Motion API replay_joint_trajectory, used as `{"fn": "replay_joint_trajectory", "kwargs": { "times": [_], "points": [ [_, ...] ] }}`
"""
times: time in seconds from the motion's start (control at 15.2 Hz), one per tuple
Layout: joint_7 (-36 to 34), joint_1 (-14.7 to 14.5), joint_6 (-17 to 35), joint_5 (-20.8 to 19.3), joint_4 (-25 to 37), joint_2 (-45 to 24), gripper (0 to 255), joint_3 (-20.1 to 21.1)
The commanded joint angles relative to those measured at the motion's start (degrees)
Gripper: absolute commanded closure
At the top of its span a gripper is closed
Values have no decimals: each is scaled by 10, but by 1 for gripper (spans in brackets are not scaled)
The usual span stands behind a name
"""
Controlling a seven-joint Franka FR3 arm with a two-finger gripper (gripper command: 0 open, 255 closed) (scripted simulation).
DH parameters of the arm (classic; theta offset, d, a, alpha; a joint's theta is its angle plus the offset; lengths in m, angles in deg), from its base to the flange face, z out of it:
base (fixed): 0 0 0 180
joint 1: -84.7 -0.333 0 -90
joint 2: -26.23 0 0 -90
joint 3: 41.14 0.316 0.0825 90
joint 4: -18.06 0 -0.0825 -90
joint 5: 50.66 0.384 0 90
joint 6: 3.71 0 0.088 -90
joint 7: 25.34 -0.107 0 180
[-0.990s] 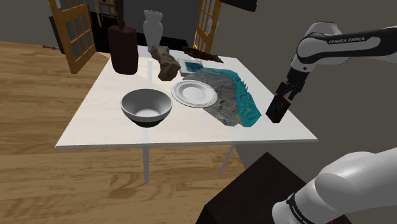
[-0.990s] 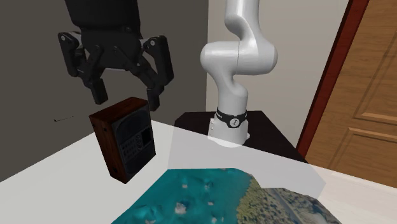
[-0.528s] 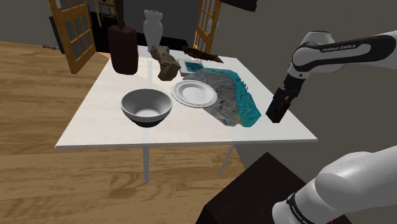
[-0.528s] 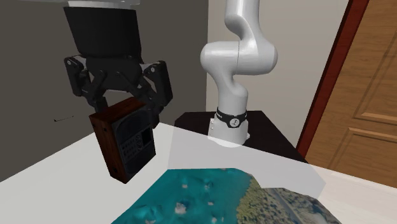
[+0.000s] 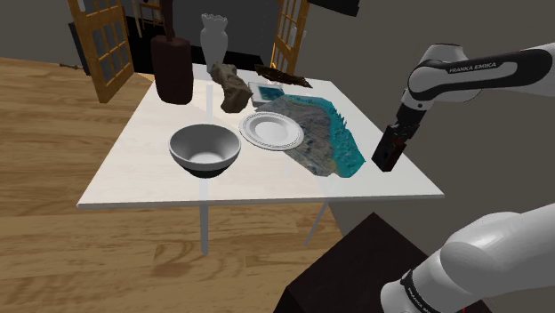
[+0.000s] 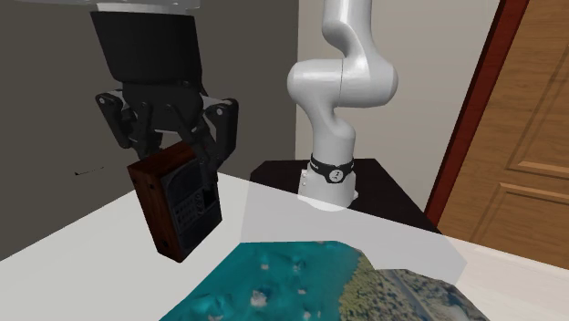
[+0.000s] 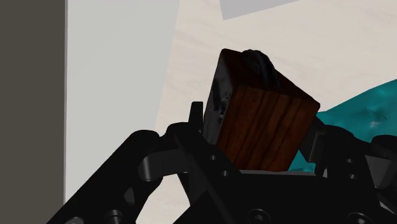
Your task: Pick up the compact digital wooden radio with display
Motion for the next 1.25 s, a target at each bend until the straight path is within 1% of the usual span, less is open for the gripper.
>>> {"fn": "replay_joint_trajectory", "kwargs": {
  "times": [0.0, 0.07, 1.06, 1.19],
  "points": [
    [0, 0, 0, 0, -1, -1, 255, 0],
    [1, 0, 1, 0, -2, 0, 255, 0],
    [4, -3, -120, 7, 92, 28, 255, 17],
    [4, -3, -121, 7, 93, 28, 255, 17]
  ]
}}
